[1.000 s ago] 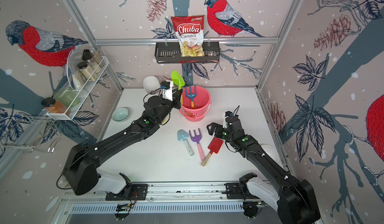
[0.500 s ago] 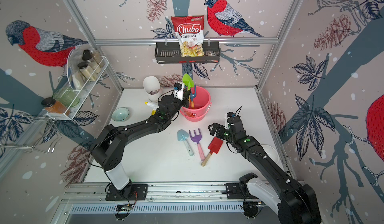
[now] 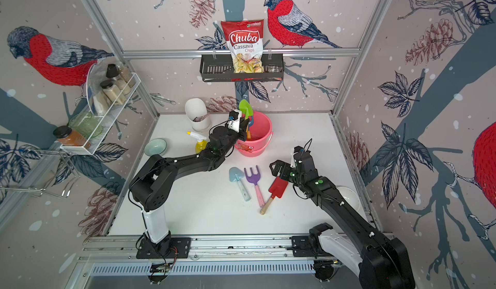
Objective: Organize the gardening tools
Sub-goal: Place the gardening tool in the container.
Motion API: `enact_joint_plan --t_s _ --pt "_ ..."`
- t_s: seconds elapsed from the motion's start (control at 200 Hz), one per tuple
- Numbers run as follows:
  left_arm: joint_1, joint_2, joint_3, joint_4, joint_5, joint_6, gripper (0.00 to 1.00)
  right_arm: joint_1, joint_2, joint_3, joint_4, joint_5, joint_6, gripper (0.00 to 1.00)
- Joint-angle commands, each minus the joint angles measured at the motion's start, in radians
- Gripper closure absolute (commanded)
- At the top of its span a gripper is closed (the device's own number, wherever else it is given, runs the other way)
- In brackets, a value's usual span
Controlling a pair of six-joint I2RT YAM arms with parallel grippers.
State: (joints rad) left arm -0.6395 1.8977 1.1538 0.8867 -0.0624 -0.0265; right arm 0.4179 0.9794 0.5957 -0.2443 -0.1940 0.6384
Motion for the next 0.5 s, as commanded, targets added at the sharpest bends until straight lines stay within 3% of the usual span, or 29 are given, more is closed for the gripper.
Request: enact_joint_plan --t_s 0.0,0.12,0.295,0.495 --pt "0.004 0.002 -0.014 0.109 -0.011 0.000 0.87 -0.001 -0.004 0.000 0.007 -0.020 0.020 0.00" --pt "0.004 -0.008 -0.026 0.125 -0.016 -0.001 0.65 -0.001 -0.003 -0.004 0.008 -0.031 0.031 0.00" --pt "0.004 -0.023 -0.040 0.136 -0.018 -0.001 0.42 0.008 -0.002 -0.018 0.004 -0.048 0.048 0.00" --pt "0.003 -0.072 -0.079 0.159 -0.012 -0.016 0.26 0.045 -0.043 -0.033 -0.045 -0.048 0.062 0.00"
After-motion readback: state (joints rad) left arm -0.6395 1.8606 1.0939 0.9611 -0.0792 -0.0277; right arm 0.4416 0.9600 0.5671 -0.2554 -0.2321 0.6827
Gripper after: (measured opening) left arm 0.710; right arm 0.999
